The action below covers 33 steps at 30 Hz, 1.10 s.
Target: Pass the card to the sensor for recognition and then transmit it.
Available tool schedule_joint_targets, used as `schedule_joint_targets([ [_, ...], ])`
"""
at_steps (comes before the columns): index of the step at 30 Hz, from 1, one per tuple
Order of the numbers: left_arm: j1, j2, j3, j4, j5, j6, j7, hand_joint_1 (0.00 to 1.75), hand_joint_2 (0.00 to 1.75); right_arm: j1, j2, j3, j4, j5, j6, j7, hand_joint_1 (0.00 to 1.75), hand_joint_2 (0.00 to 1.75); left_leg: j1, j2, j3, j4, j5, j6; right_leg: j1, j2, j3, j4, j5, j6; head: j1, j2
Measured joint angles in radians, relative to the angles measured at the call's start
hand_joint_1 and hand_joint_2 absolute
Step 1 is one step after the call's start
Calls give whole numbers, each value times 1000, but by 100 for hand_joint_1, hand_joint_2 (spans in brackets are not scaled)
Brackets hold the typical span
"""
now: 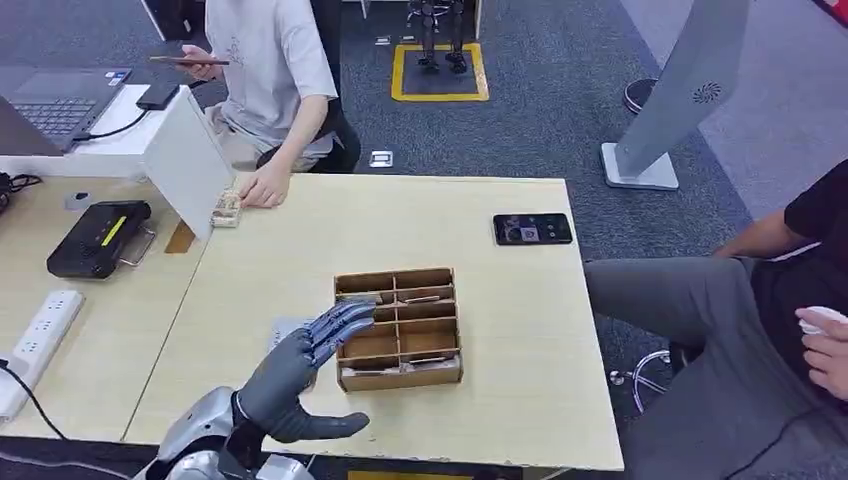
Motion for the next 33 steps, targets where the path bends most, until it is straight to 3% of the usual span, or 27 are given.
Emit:
schedule_joint_targets([
  [3,12,11,-2,-21,-55,71,7,0,175,-1,-4,18,0,-18,1,6,0,175,0,0,0,0,0,0,0,0,0,0,0,0,0,0],
  [7,18,26,-13,-38,-96,101,4,0,175,-3,-9,47,0,-37,10,19,0,175,0,0,0,0,0,0,0,0,0,0,0,0,0,0],
  [9,14,39,-30,-32,-219,130,50,0,175,-7,-11,66,-1,-44,16,29,0,175,0,0,0,0,0,0,0,0,0,0,0,0,0,0],
  [12,-20,50,-65,23,-505,211,199,0,175,-18,-14,99,-5,-57,20,52,0,175,0,0,0,0,1,0,0,0,0,0,0,0,0,0],
  [13,-30,56,-77,40,-553,222,234,0,175,-22,-15,107,-5,-61,22,55,0,175,0,0,0,0,1,0,0,0,0,0,1,0,0,0],
  [20,-66,54,-120,123,-606,243,337,0,175,-27,-20,150,-10,-96,11,66,0,175,0,0,0,0,1,0,0,0,0,0,1,0,0,0],
  [33,-66,37,-156,171,-578,194,354,0,175,-27,-24,198,-16,-138,8,83,0,175,0,0,0,0,1,0,0,0,0,0,1,0,0,0],
])
